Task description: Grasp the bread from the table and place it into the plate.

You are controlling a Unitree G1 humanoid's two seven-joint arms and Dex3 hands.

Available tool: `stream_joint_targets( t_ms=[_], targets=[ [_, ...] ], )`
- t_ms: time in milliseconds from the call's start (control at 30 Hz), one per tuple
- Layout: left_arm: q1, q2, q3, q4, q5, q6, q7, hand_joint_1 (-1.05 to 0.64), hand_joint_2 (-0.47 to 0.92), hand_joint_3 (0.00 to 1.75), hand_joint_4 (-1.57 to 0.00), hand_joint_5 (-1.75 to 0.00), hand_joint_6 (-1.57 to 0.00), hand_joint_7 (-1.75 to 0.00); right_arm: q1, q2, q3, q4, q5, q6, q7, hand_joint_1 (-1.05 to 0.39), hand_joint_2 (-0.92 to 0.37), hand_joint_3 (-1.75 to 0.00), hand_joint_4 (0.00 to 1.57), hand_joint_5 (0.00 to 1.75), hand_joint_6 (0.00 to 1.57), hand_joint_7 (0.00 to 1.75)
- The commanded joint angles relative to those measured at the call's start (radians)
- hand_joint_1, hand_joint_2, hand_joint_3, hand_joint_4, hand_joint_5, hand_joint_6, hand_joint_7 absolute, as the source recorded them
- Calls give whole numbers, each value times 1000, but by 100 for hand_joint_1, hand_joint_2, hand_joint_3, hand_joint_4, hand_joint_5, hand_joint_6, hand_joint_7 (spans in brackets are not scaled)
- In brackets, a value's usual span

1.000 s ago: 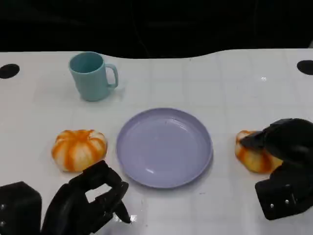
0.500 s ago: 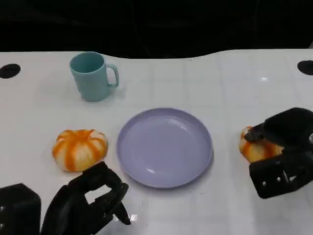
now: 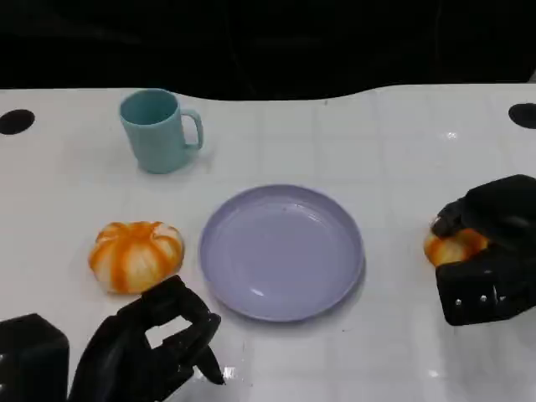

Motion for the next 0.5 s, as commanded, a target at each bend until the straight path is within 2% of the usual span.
stream_joint_targets(
  t_ms=[33, 133, 300, 367, 500],
  targets=[
    [7, 9, 4, -10, -1, 1, 6, -57, 92, 28, -73, -175, -63, -160, -20, 12, 7, 106, 3, -46, -154, -12, -91, -7, 84, 162, 127, 6],
    [6, 8, 3, -5, 1, 1, 7, -57, 92, 28, -73, -175, -62, -160, -23, 21, -5, 145, 20, -107, -274, -8, -88, -3, 85, 172, 131, 8],
    [2, 8, 3, 5, 3, -8, 1, -56, 92, 28, -73, -175, -63, -160, -26, 32, -22, 145, 48, -179, -386, 1, -85, 0, 89, 174, 141, 12],
    [1, 10, 2, 3, 5, -4, 3, -56, 92, 28, -74, -175, -63, -161, -27, 33, -27, 127, 60, -196, -402, 1, -84, -1, 94, 168, 138, 11],
    [1, 9, 4, -1, 2, 7, 7, -55, 92, 29, -73, -175, -62, -162, -23, 39, -38, 100, 83, -207, -396, 0, -88, -5, 91, 174, 145, 19]
  ],
)
